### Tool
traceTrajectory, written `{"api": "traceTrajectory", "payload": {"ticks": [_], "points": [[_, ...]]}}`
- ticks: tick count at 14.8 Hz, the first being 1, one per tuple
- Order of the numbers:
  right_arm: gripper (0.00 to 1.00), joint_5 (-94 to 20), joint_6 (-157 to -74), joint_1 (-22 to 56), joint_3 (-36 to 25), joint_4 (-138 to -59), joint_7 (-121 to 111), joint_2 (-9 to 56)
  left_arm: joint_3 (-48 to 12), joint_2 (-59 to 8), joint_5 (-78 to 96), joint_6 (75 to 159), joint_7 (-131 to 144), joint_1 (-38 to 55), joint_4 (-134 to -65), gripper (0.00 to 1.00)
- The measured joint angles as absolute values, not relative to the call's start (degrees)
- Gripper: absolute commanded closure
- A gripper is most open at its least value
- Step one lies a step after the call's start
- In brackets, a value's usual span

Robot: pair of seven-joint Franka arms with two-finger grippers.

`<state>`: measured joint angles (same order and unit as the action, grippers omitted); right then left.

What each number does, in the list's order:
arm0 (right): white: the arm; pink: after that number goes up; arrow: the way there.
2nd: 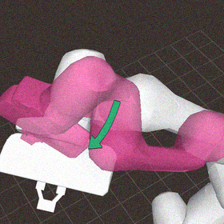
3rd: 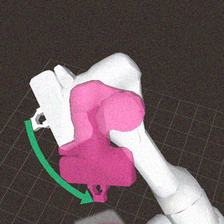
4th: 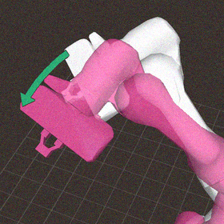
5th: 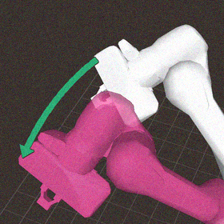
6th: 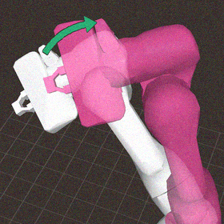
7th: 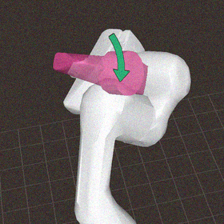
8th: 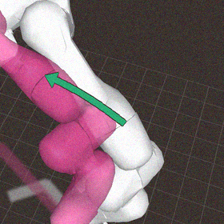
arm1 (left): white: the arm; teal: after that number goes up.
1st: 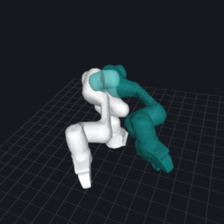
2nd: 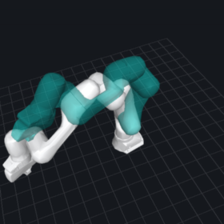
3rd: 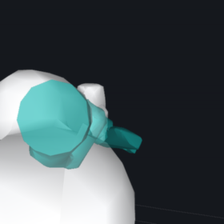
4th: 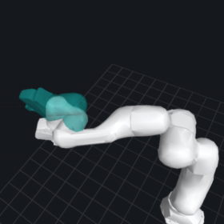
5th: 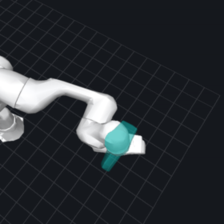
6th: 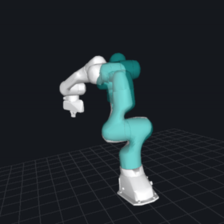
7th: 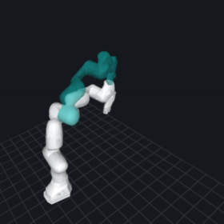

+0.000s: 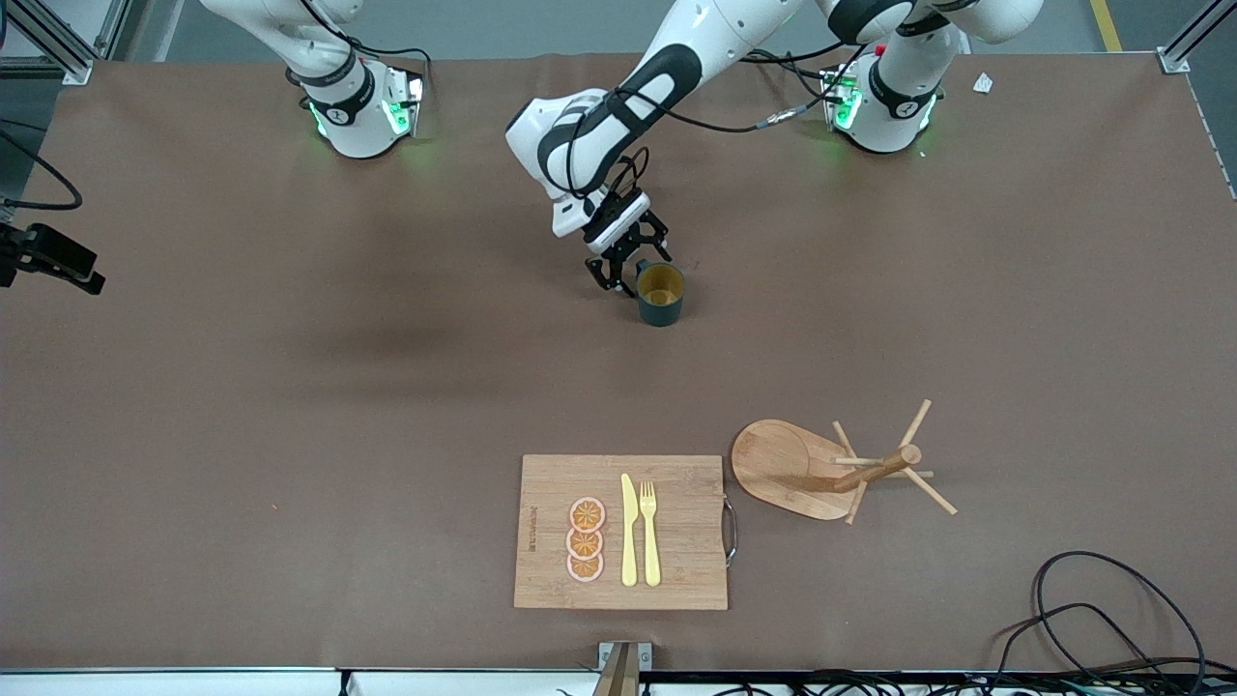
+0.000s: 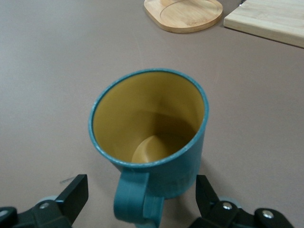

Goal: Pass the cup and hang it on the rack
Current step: 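Grasp the mug handle with the left gripper while the right gripper withdraws, then lift the mug with the left gripper and carry it toward the rack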

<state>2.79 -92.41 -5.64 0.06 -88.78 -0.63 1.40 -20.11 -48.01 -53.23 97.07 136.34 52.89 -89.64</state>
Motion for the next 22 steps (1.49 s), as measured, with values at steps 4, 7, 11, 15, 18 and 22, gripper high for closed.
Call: {"api": "traceTrajectory", "payload": {"ticks": [4, 7, 11, 15, 18, 22], "points": [[0.0, 2.8, -92.5, -5.6, 0.3, -88.3, -0.6, 1.3, -20.1, -49.1, -53.5, 97.2, 136.6, 53.3, -88.3, 0.12], [0.0, 1.5, -92.7, -5.6, 0.5, -87.8, -0.3, 1.2, -20.1, -49.1, -53.6, 97.2, 136.6, 53.6, -88.1, 0.29], [0.0, -1.0, -92.7, -5.6, 0.6, -87.5, -0.3, 1.2, -20.1, -50.0, -54.9, 97.2, 137.3, 53.6, -88.1, 0.58], [0.0, -1.1, -92.6, -5.6, 0.6, -87.5, -0.3, 1.2, -20.1, -50.8, -55.7, 97.2, 137.8, 53.6, -88.1, 0.83], [0.0, -1.1, -92.6, -5.6, 0.6, -87.5, -0.3, 1.2, -20.1, -50.8, -55.9, 97.2, 137.7, 53.7, -88.0, 0.92], [0.0, -1.1, -92.5, -5.6, 0.6, -87.5, -0.3, 1.2, -20.0, -50.6, -55.8, 97.2, 136.3, 53.2, -86.0, 0.97]]}}
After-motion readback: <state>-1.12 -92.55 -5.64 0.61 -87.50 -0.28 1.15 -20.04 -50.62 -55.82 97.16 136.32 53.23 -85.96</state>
